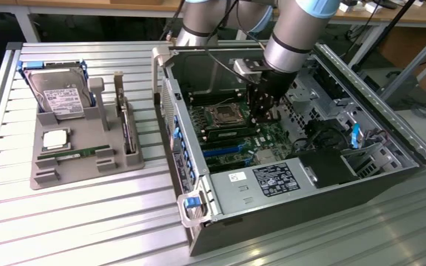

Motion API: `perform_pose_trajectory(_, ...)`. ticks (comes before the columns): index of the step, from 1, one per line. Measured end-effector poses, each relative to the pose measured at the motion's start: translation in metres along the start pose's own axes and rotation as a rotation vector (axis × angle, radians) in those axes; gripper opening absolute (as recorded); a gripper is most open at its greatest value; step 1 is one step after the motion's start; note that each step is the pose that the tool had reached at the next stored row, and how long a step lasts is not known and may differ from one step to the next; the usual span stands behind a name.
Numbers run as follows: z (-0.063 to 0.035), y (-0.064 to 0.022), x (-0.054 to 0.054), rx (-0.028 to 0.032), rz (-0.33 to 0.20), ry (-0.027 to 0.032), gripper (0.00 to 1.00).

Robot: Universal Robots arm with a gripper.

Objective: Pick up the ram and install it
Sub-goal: 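Press down the ram until it locks into place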

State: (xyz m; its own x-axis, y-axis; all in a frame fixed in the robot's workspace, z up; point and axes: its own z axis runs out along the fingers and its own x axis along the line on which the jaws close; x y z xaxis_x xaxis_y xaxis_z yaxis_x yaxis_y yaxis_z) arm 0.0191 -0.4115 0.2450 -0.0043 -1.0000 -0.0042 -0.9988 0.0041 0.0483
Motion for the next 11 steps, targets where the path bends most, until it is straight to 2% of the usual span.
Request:
perform_pose_trajectory(2,0.0009,0.0151,0.000,0.0036,0.000,0.0000,0.10)
perform_pose_trajectory(6,0.0039,0.0578,0.000,0.0106,0.000,0.0001,0.10)
perform_pose_trajectory(8,0.0047,0.0679,0.000,0.0123,0.000,0.0000,0.10)
perform_pose_trajectory(9,0.0059,0.0789,0.000,0.0138,0.000,0.0000,0.10)
perform_pose_trajectory(10,0.0070,0.0850,0.000,0.0142,0.000,-0.0001,0.10)
perform_pose_trajectory(11,0.0082,0.0880,0.000,0.0142,0.000,0.0000,0.10)
